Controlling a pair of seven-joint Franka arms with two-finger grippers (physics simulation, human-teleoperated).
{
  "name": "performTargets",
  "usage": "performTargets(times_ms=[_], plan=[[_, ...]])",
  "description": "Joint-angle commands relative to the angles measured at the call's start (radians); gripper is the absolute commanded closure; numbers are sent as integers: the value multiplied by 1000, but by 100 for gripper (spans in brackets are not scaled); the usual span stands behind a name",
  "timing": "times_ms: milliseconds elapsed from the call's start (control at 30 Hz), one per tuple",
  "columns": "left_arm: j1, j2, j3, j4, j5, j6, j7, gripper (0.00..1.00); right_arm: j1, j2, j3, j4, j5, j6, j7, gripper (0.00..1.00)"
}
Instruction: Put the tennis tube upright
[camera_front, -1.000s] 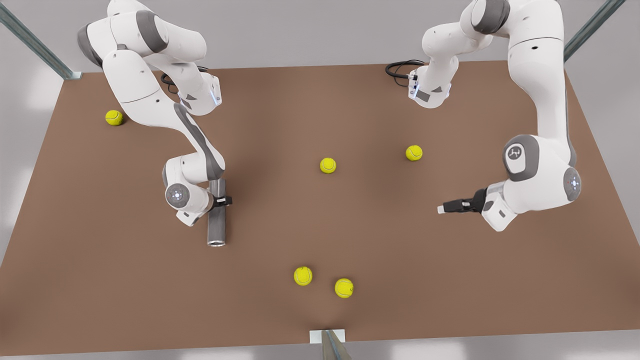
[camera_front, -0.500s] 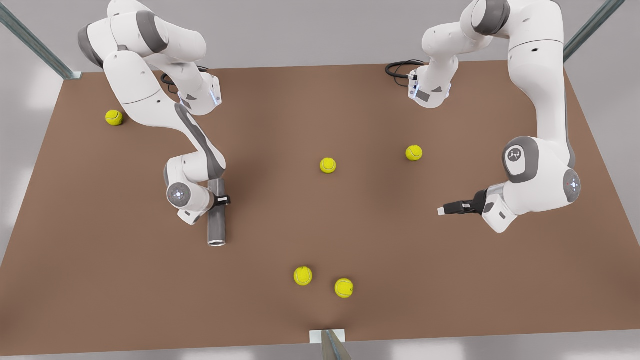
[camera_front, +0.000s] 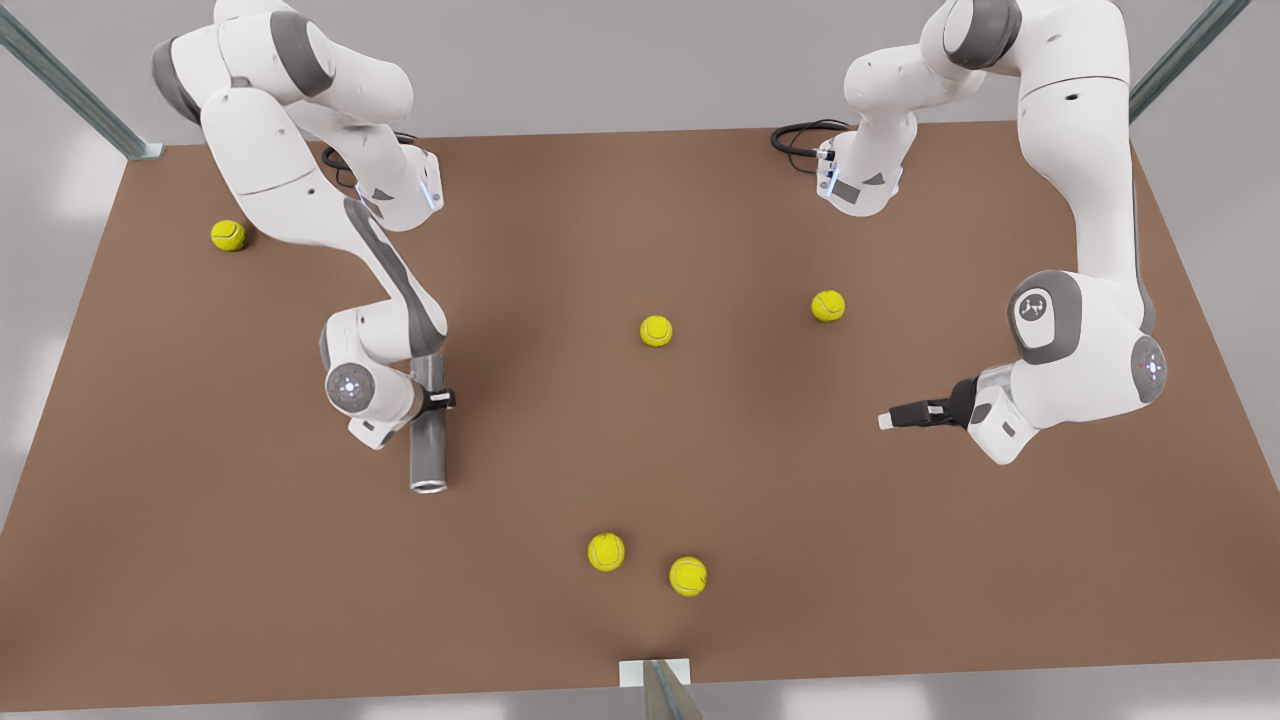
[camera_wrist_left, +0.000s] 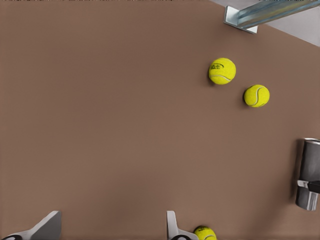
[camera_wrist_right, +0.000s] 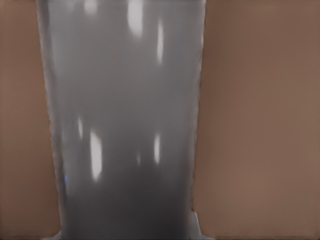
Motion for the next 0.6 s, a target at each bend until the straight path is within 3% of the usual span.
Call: performTargets(times_ms=[0,333,567], plan=[[0,1,0,0,0,2,0,0,1,-2,1,1,-5,-1,3,35],[-2,7,0,3,-14,6,-11,0,42,-77,75,222,-11,-187,-191,35],[-3,33,-2,3,-18,37,-11,0,150,-17,75,303,-181,-126,-251,35]])
